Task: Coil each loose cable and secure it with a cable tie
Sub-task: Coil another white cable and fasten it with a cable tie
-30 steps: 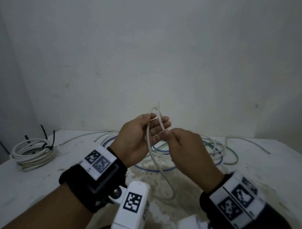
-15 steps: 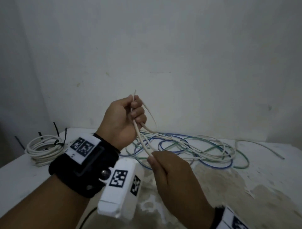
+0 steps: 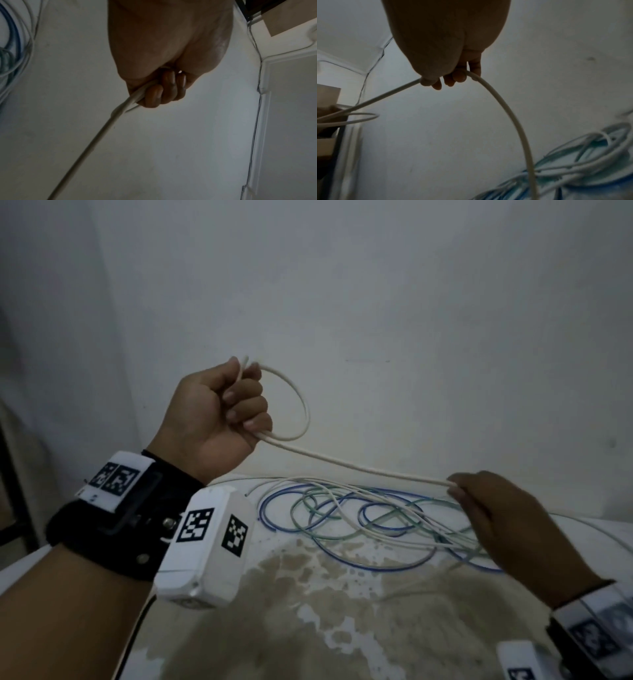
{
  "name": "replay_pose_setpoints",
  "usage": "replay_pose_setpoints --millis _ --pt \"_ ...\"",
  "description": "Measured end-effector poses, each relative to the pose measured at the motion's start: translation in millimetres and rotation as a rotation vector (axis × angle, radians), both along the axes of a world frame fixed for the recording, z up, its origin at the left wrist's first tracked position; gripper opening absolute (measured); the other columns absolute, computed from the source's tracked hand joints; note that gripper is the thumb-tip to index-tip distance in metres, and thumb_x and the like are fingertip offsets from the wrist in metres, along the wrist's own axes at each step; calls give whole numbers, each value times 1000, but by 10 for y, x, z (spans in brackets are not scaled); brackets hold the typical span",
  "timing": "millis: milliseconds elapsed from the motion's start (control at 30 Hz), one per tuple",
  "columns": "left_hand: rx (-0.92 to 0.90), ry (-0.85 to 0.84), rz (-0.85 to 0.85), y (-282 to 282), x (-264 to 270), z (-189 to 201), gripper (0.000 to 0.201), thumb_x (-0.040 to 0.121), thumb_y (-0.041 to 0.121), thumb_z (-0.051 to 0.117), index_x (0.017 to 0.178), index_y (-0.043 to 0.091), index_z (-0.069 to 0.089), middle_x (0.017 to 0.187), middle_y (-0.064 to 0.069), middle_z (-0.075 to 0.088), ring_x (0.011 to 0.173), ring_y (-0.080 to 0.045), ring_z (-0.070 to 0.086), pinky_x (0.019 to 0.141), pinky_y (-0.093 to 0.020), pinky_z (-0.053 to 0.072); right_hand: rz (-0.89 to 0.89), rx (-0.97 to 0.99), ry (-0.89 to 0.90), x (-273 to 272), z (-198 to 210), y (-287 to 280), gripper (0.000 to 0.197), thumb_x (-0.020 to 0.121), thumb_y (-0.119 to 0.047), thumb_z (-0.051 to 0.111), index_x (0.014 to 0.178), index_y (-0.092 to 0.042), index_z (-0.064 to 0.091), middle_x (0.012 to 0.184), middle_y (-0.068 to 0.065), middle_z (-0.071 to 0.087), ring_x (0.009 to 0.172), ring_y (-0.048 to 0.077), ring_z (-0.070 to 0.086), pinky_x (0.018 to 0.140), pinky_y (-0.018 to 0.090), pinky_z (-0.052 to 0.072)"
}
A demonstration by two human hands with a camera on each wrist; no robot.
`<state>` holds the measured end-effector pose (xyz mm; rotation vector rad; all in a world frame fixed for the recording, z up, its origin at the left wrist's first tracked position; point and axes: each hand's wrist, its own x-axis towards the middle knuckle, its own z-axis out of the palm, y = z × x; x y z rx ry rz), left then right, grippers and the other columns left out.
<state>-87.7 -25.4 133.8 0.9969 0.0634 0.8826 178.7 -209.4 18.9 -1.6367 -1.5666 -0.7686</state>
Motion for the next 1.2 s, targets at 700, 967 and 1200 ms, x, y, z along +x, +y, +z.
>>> replay_pose_setpoints --millis 700,967,1200 --pt "140 124 140 -264 110 -358 31 100 29 34 73 17 42 50 5 32 38 -8 28 41 -20 29 466 -536 653 -1599 54 613 29 98 -41 40 104 -23 62 92 -6 64 80 4 58 76 19 44" --pt "72 116 93 -246 116 -459 23 100 26 38 81 16 48 52 8 26 37 -4 22 37 -17 19 683 -749 874 -1652 -90 599 26 97 -46 42 114 -35 58 112 -6 64 105 11 59 96 27 43" --pt "-56 118 48 20 -95 -355 27 93 26 38 68 16 45 48 6 27 39 -9 26 42 -19 32 568 -722 910 -1313 -201 351 29 99 -32 42 77 -25 60 53 -8 48 45 4 43 51 20 37"
